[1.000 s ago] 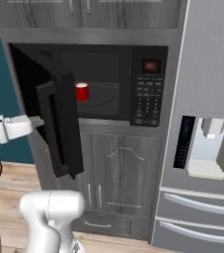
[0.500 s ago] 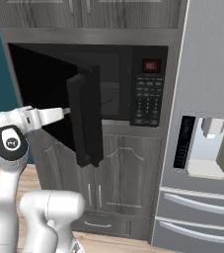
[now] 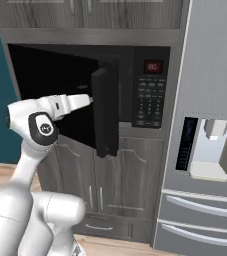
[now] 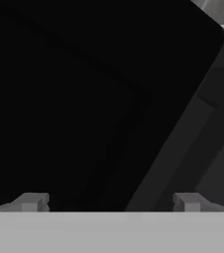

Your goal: Pick the mug from the counter and place it inside the microwave. Then close the microwave.

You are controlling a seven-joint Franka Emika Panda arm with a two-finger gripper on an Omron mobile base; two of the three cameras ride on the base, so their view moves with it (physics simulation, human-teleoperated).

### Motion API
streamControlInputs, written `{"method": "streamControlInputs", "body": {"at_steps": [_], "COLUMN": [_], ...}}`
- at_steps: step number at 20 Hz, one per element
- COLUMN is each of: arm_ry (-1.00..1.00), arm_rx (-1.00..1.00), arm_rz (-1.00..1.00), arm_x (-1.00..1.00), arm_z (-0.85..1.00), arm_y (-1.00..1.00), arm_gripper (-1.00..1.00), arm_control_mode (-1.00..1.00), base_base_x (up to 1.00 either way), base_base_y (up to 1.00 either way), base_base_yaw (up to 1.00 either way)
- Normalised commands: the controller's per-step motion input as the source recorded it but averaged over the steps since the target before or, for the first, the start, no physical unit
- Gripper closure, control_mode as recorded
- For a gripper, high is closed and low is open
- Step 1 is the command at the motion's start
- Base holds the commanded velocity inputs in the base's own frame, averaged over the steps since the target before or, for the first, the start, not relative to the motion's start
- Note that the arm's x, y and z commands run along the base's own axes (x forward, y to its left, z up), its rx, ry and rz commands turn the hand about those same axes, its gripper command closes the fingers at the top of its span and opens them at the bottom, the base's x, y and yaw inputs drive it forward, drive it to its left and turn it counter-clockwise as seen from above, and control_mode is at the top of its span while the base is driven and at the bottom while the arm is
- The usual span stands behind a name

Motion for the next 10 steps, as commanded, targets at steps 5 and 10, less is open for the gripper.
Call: {"method": "streamControlInputs", "body": {"at_steps": [5, 10], "arm_ry": [0.05, 0.00], "arm_rx": [0.00, 0.00], "arm_rz": [0.06, 0.10], "arm_x": [0.53, 0.42], "arm_z": [0.03, 0.00], "arm_y": [-0.17, -0.08], "arm_gripper": [-1.00, -1.00], "arm_control_mode": [-1.00, -1.00], "base_base_x": [0.00, 0.00], "base_base_y": [0.00, 0.00], "base_base_yaw": [0.00, 0.00]}}
